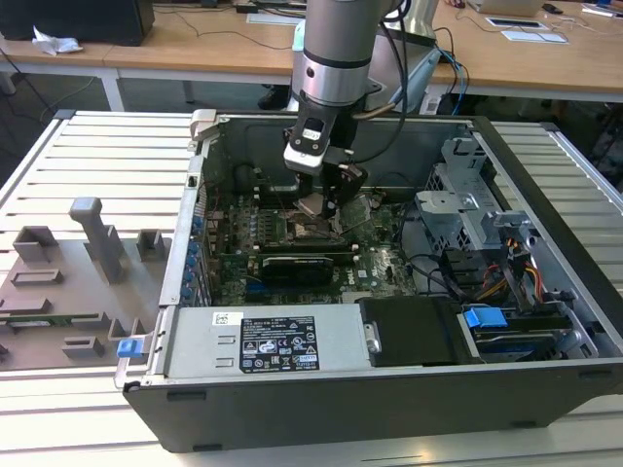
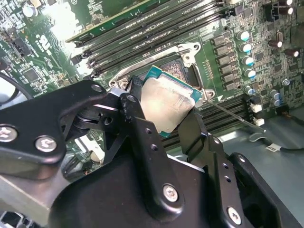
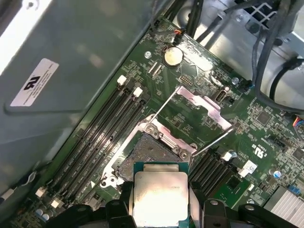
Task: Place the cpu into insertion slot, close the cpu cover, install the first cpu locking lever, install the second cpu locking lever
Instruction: 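Place the cpu into insertion slot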
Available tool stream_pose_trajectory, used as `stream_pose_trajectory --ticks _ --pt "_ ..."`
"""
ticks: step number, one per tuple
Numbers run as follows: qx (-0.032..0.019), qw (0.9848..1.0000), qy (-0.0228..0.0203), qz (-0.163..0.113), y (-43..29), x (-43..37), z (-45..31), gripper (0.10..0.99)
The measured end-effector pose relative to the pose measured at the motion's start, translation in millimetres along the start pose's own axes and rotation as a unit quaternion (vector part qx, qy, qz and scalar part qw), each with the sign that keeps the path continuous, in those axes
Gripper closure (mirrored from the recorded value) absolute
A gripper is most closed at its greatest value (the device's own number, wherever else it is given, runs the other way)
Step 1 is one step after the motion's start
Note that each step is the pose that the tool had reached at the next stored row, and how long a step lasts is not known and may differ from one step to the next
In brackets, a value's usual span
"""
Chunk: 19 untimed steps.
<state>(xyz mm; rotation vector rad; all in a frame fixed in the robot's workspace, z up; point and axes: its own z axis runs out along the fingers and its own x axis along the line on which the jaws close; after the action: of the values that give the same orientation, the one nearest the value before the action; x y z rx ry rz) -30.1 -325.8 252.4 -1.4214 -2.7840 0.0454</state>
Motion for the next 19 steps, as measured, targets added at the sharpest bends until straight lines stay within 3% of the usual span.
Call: stream_pose_trajectory --ticks 11,19 --pt "0.0012 0.9981 0.0004 0.062 0.0 0.0 0.1 0.541" --pt "0.0017 0.9943 0.0010 0.107 0.0 0.0 0.1 0.541"
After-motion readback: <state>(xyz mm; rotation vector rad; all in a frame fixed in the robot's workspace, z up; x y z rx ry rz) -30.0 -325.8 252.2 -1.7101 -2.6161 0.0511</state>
